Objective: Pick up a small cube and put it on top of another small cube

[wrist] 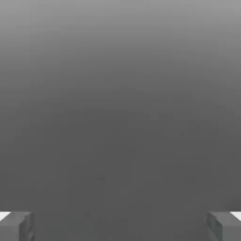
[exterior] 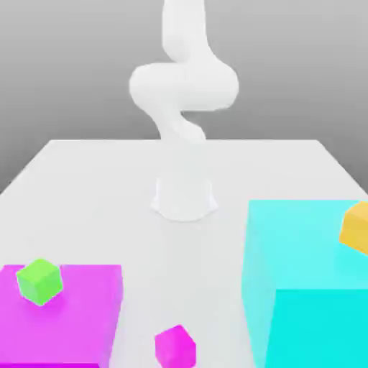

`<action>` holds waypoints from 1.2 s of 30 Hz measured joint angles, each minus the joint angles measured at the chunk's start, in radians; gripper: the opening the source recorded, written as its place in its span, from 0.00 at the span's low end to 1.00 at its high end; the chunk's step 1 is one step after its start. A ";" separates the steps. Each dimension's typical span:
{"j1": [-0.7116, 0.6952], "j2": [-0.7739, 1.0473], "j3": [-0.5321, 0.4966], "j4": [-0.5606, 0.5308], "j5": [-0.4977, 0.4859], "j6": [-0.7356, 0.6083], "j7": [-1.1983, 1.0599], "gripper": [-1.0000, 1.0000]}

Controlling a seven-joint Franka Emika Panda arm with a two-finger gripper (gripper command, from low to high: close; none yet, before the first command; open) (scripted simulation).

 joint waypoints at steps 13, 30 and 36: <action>-0.207 0.481 0.176 -0.067 -0.176 0.169 0.552 0.50; -0.207 1.058 0.154 -0.131 -0.170 0.453 1.023 0.50; -0.176 1.133 0.117 -0.116 -0.201 0.512 1.049 0.00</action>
